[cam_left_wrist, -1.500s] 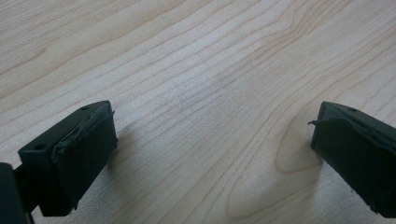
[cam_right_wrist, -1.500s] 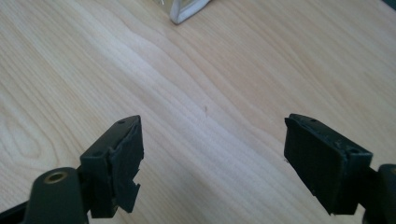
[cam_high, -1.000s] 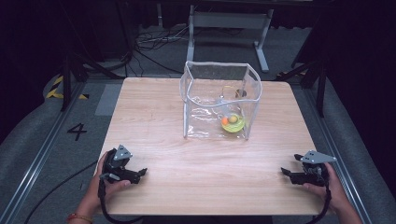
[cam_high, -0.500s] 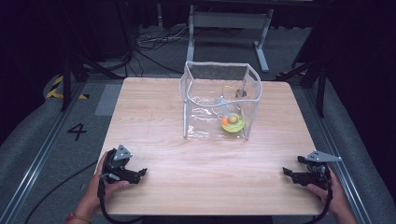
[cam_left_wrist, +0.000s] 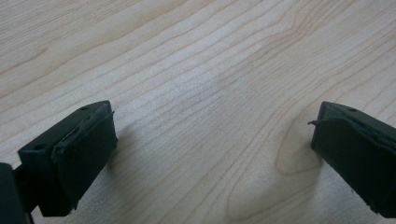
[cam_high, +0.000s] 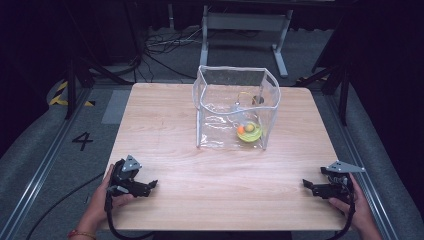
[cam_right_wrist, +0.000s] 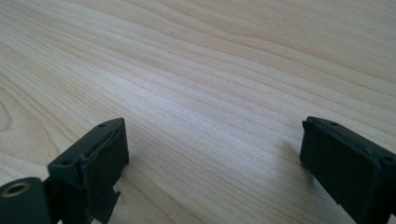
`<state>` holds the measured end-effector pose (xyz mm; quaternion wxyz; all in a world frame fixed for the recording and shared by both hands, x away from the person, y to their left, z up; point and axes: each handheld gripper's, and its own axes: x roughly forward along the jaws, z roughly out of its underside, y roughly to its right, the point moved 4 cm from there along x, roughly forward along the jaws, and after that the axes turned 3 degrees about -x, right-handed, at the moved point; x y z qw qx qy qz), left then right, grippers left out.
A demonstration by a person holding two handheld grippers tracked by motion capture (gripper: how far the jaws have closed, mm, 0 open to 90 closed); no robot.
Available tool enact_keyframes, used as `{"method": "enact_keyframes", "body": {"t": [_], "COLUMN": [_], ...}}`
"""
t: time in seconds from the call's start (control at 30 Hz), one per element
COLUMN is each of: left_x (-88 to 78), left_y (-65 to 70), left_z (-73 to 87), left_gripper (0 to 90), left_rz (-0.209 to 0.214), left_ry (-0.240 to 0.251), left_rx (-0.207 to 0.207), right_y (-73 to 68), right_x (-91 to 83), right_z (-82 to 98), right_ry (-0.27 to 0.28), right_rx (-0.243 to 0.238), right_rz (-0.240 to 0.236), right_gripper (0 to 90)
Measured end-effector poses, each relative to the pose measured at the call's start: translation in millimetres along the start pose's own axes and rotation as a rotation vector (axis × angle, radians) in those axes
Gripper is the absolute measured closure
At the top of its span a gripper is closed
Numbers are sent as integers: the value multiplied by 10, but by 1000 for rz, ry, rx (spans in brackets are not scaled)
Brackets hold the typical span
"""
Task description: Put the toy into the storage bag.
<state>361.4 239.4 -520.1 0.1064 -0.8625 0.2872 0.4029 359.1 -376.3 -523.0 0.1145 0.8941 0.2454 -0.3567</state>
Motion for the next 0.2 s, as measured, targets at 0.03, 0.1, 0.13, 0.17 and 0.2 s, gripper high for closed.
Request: {"method": "enact_keyframes", "body": {"t": [0.03,0.1,0.13,0.17,0.2], "left_x": [3,1,1,1,1], "left_y": [3,7,7,7,7], "left_z": [1,2,2,2,2], "left_gripper": [4,4,3,3,3], "left_rz": [-1,-4,-4,-4,-4], "left_ry": [4,3,3,3,3], "left_rx": [-6,-10,-10,-11,-11], "right_y": [0,0,0,0,0], "right_x": [1,1,1,1,1], "right_z": [0,0,0,0,0], "right_ry": [-1,-1,-1,-1,-1], "right_rx": [3,4,4,4,4], "right_rz": [2,3,3,2,2], "right_gripper": [74,74,74,73,73]}}
